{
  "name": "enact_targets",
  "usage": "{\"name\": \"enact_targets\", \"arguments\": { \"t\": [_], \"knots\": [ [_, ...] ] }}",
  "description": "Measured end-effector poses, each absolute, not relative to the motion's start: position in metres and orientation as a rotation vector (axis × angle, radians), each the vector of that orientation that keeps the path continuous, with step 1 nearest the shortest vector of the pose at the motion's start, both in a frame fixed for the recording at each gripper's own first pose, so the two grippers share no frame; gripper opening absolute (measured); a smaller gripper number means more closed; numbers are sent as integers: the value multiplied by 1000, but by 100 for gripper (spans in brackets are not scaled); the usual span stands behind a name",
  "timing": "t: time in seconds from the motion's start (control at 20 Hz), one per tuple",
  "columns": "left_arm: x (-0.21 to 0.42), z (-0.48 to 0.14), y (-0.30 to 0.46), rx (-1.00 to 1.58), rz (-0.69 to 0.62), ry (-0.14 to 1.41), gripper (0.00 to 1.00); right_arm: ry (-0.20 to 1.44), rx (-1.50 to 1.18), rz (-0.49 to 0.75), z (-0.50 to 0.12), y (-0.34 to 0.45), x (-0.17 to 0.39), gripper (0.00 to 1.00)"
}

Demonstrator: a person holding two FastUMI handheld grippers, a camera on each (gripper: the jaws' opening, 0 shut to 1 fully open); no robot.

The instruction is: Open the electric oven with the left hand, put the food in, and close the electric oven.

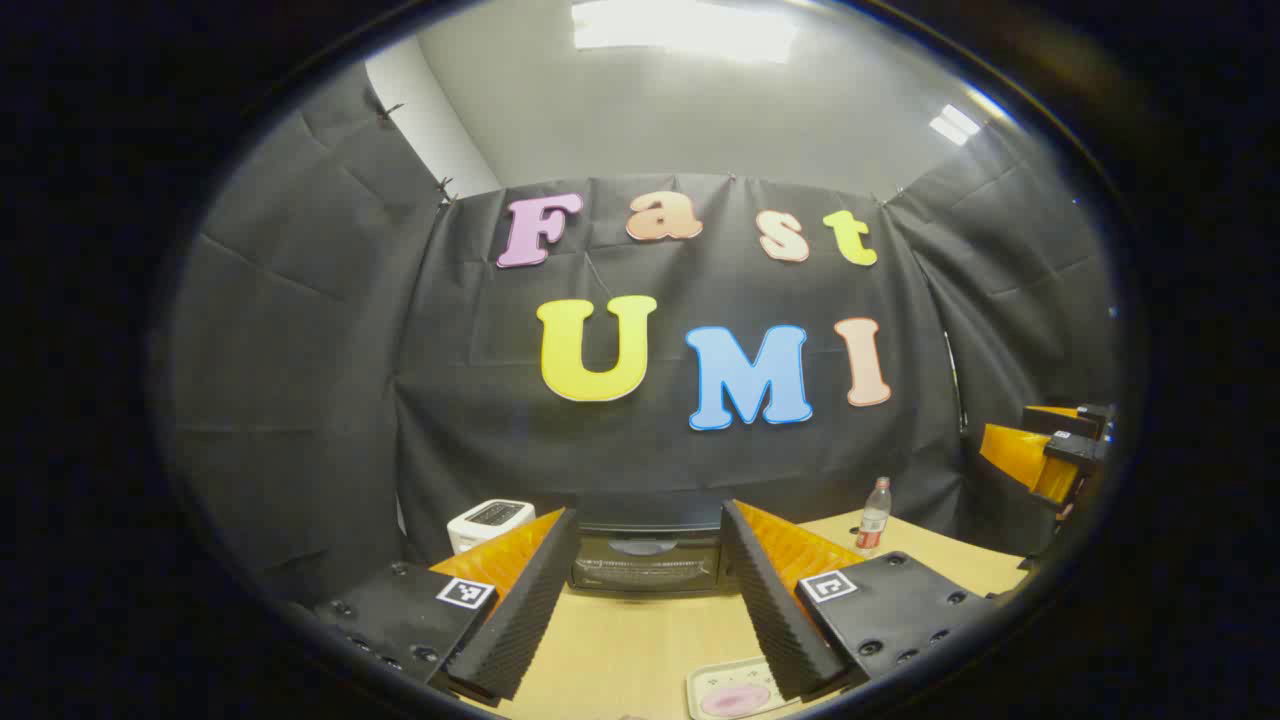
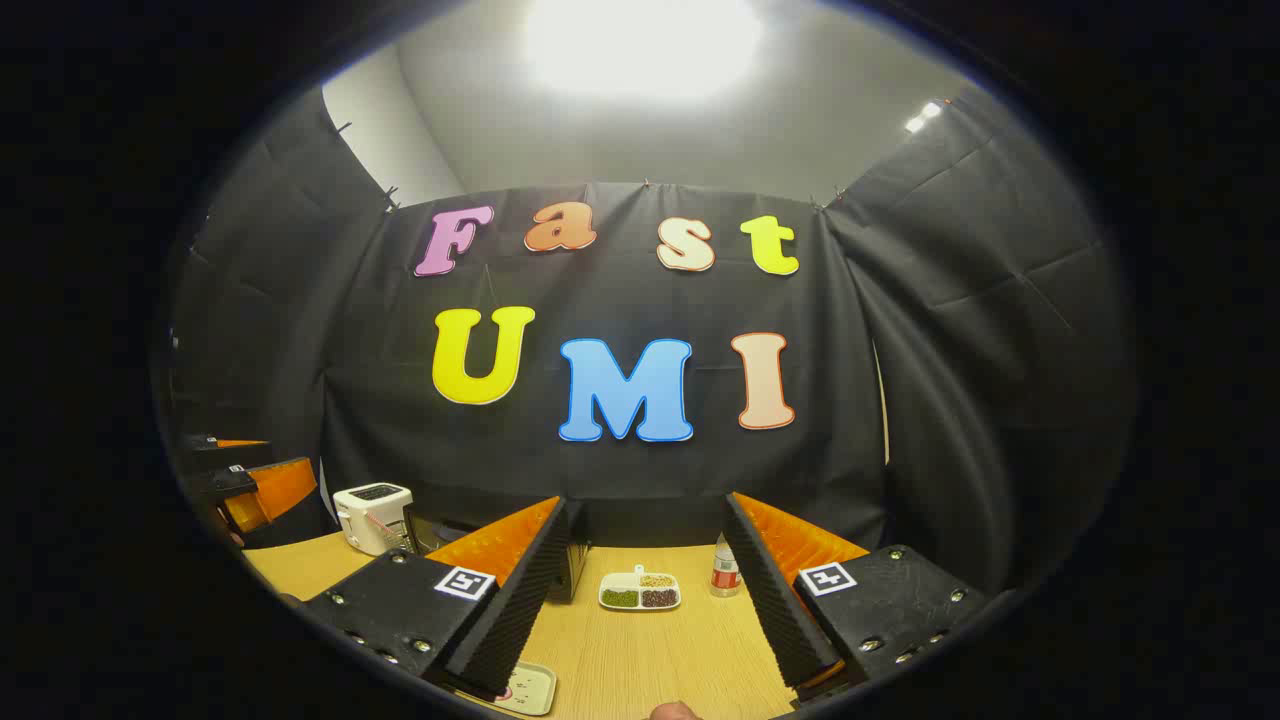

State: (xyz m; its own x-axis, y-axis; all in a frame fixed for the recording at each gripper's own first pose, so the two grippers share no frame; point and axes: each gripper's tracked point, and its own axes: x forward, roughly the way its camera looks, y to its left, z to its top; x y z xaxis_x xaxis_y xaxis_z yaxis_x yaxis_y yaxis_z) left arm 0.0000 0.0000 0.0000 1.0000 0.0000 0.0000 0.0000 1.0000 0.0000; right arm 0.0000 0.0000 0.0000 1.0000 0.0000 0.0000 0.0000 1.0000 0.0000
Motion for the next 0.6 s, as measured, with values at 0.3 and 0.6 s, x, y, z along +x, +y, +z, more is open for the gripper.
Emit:
{"name": "enact_targets", "arguments": {
  "t": [0.3,0.6],
  "knots": [
    [-1,2,-8,13,5,-6,100,14,-3,13,-5,-9,4,95],
    [1,3,-24,20,15,-8,100,3,-8,38,-7,-20,7,95]
  ]
}}
